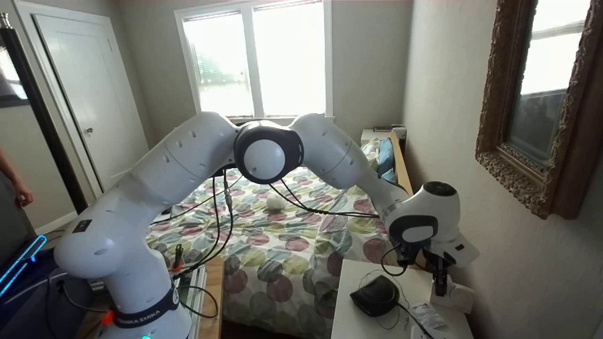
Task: Move the white object to the left
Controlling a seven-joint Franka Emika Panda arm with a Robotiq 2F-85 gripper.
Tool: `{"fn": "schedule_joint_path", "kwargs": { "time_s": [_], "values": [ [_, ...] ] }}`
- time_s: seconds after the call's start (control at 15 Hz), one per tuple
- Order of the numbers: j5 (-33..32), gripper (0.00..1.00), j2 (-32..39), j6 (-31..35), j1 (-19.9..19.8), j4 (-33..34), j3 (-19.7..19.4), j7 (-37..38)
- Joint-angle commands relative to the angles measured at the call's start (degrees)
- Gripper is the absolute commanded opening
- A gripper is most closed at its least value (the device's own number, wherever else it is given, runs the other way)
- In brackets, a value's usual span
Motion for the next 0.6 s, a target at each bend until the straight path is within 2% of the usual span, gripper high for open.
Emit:
{"fn": "schedule_joint_path", "kwargs": {
  "time_s": [0.0,0.2,0.53],
  "values": [
    [-0.53,0.23,0.34,-1.41,0.01,1.06,0.17,-0.13],
    [-0.16,0.14,-1.03,-3.0,0.2,0.07,0.25,0.67],
    [-0.18,0.12,-4.93,-5.7,1.26,-4.02,0.07,1.88]
  ]
}}
